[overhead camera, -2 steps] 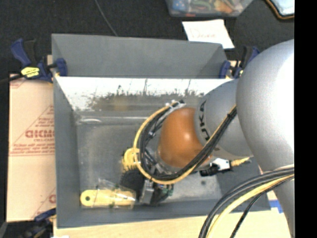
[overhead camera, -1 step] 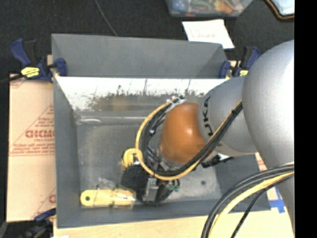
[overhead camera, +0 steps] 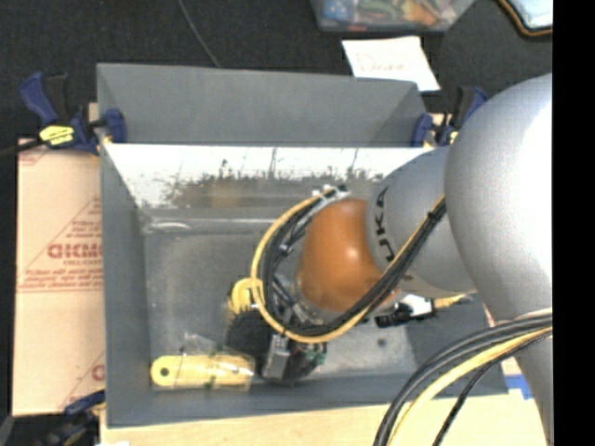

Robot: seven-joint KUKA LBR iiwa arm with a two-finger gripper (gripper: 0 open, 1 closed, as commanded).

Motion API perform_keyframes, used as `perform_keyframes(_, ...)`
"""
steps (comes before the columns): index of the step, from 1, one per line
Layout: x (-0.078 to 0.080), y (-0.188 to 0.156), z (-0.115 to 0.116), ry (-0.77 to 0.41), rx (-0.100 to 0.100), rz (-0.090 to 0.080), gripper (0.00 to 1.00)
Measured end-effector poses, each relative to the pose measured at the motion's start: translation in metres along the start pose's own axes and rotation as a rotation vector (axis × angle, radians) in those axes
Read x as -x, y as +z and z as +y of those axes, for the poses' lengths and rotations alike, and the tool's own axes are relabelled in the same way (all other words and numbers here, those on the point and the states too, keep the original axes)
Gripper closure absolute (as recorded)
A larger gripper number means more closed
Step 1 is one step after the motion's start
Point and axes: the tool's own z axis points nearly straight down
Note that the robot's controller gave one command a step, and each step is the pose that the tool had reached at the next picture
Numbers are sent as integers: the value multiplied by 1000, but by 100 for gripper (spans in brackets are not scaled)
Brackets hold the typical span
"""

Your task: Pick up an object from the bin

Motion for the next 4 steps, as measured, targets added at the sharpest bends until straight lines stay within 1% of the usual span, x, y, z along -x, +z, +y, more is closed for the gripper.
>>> perform_keyframes(1, 14, -5, -2, -123, 1, -7, 100)
perform_keyframes(3, 15, -6, -2, -122, 2, -8, 100)
perform_keyframes(4, 13, -25, -3, -122, -1, 2, 100)
